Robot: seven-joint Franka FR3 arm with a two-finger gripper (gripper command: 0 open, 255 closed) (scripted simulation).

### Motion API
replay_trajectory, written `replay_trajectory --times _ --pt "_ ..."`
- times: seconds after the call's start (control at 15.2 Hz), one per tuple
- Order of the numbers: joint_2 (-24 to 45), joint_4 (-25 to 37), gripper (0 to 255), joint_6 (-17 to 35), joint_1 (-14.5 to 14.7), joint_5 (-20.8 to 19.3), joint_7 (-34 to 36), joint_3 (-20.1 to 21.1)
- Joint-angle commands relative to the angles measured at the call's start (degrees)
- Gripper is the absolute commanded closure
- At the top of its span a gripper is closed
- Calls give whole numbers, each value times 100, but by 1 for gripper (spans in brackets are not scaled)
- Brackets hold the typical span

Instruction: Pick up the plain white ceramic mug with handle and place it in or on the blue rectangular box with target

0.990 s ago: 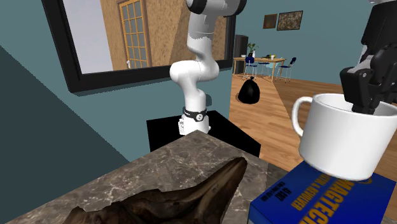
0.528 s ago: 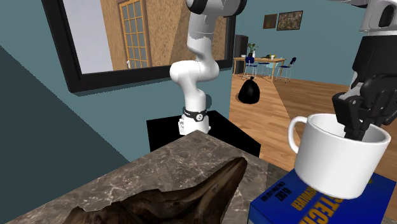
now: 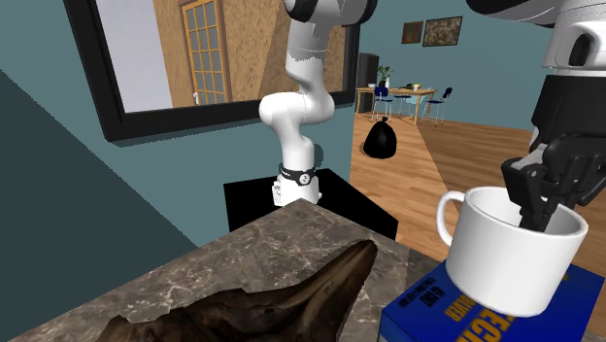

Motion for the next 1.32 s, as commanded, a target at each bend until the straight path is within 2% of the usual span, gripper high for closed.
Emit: replay_trajectory --times 0.0,0.07,0.13,0.46,0.73,1.25 --pt "-1 -1 255 3 0 0 0 0" --pt "-1 -1 255 3 0 0 0 0" --pt "-1 -1 0 4 0 0 0 0" --pt "-1 -1 0 3 0 0 0 0" --pt "-58 648 0 -702 -1 -1 1 -1" --pt "-58 648 0 -702 -1 -1 1 -1"
